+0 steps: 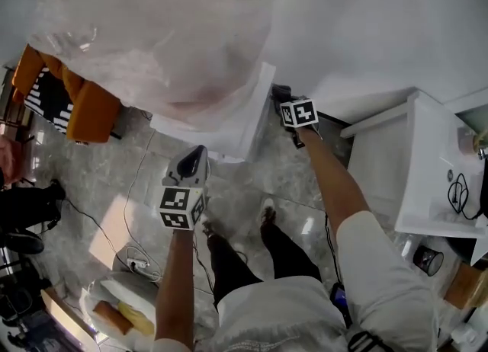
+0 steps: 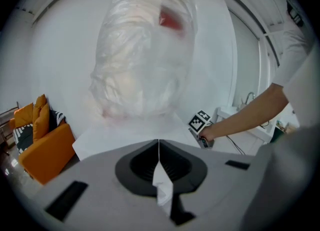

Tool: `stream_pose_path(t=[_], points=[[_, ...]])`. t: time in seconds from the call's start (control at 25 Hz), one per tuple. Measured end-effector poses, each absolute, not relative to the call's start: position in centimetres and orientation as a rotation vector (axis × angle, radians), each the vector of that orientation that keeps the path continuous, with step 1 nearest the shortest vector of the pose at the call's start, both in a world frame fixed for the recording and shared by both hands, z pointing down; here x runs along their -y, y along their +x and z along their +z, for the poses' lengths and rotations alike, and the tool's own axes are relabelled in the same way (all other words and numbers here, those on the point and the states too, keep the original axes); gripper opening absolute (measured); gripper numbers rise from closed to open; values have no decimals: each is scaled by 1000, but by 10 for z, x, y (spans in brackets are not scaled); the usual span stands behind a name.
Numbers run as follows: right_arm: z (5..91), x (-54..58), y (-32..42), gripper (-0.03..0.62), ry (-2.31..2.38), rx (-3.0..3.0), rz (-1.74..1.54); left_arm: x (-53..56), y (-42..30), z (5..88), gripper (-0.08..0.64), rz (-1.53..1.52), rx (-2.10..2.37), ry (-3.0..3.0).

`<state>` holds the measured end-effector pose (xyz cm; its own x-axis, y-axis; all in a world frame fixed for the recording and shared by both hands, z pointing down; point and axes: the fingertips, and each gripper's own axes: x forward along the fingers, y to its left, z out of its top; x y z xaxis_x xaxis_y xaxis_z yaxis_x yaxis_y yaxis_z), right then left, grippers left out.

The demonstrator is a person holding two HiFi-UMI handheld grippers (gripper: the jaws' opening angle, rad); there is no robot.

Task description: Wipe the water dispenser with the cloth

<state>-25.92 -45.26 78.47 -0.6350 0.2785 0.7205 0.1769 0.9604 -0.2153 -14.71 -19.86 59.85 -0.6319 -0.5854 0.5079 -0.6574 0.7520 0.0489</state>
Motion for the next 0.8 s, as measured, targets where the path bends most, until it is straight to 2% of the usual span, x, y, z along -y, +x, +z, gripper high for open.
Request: stream_pose_path(t=[0.32,0.8], points=[[795,408,-243,55,-474,2316,280,191,-144,620,17,232,2442,935],[707,354,-164,57,-772,2423,205,188,-127,604,17,282,2469,964]])
